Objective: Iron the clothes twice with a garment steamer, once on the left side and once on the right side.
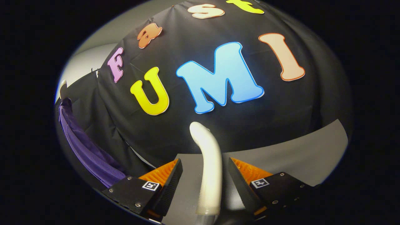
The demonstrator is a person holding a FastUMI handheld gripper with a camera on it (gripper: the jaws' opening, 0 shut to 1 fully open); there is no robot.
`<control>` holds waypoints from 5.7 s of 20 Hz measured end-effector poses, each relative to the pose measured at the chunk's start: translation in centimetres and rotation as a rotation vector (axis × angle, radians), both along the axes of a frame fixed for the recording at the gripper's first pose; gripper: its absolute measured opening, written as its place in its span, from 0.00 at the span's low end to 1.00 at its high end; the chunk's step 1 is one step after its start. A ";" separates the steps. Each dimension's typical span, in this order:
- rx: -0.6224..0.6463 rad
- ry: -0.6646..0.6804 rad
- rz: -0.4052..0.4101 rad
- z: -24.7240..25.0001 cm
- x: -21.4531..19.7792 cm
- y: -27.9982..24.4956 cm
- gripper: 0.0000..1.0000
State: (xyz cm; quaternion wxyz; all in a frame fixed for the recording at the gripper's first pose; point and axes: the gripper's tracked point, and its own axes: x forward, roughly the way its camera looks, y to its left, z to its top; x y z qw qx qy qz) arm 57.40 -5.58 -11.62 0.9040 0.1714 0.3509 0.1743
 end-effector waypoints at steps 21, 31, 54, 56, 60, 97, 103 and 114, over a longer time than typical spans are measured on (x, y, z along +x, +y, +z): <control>0.314 0.185 -0.007 -0.2 -3.5 0.9 0.33; 0.195 -0.138 -0.035 9.5 -15.5 0.6 0.33; -0.062 -0.619 -0.087 22.3 -32.6 15.9 0.33; -0.076 -0.659 -0.088 23.0 -32.4 17.4 0.33; -0.107 -0.727 -0.099 24.5 -31.7 20.3 0.33; -0.364 -0.599 0.000 10.3 -32.9 30.0 0.34; -0.378 -0.551 0.009 7.7 -34.4 29.6 0.34; -0.402 -0.483 0.038 3.1 -37.5 29.2 0.34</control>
